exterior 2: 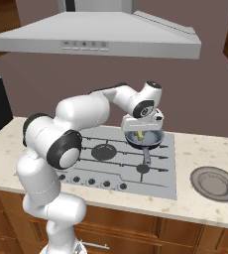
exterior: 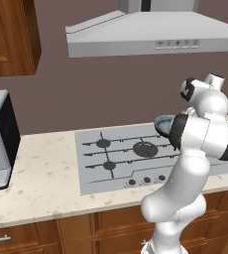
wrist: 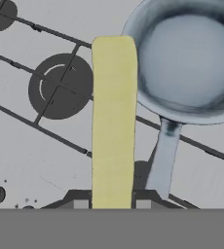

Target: Pick up the butter stick and place it in the pan. Then turn on the burner for the pan.

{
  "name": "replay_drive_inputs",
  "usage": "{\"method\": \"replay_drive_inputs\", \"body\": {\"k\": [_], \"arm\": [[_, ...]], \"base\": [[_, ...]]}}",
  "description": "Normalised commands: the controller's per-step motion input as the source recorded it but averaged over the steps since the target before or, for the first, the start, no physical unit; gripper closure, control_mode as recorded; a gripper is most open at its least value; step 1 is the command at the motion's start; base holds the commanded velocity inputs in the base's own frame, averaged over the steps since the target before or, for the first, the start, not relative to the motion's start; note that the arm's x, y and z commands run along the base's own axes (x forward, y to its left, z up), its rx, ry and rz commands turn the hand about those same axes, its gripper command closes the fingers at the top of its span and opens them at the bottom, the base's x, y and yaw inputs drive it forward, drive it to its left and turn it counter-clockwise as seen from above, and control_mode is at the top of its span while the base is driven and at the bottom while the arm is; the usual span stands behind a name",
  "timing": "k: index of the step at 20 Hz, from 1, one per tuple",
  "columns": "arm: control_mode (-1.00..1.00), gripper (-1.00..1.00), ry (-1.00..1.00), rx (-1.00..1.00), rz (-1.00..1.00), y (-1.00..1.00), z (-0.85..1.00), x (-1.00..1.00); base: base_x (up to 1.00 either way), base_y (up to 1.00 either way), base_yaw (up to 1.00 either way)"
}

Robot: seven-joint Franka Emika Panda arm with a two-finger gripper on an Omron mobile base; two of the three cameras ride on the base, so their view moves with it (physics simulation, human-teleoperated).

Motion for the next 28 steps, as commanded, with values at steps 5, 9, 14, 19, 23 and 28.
{"method": "replay_drive_inputs", "body": {"k": [5,9,14,19,23,28], "arm": [[-1.0,1.0,0.0,0.0,-0.11,0.04,-0.03,0.28],[-1.0,1.0,0.03,0.0,-0.07,0.14,-0.28,0.29],[-1.0,1.0,0.03,0.0,-0.07,0.09,-0.43,0.29],[-1.0,1.0,0.0,0.0,-0.05,0.0,-0.24,0.35],[-1.0,1.0,0.0,0.0,-0.03,0.0,-0.24,0.39],[-1.0,1.0,0.0,0.0,-0.05,-0.03,-0.18,0.3]], "base": [[0.0,0.0,0.0],[0.0,0.0,0.0],[0.0,0.0,0.0],[0.0,0.0,0.0],[0.0,0.0,0.0],[0.0,0.0,0.0]]}}
